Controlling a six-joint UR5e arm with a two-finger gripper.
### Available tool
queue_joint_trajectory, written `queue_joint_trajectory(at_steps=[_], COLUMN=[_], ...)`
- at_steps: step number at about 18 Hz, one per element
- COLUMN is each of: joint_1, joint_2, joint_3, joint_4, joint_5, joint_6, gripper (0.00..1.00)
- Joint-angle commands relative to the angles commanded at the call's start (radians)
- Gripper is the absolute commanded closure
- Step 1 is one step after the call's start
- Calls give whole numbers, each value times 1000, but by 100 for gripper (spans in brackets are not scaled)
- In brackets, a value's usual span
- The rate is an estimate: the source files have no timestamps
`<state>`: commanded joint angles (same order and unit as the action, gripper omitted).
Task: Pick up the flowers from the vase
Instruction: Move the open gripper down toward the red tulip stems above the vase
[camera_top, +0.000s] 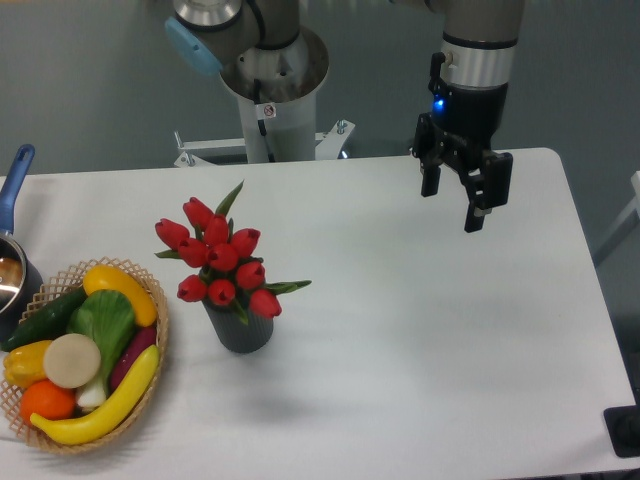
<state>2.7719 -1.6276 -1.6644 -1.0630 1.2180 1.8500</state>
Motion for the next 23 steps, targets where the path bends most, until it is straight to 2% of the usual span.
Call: queue_joint_trajectory(at_steps=[4,8,11,17,20,23], joint_1=[2,-5,-11,-23,-31,-32], joint_2=[2,9,11,12,14,15], joint_3=[-3,-46,-52,-74,-112,-156], joint_4=[-12,-3,-3,-5,-2,-5], joint_5=[-6,-18,-21,-28,-43,-110], joint_6=[-6,-15,-18,-132,-162,-208], gripper=[0,0,0,0,0,0])
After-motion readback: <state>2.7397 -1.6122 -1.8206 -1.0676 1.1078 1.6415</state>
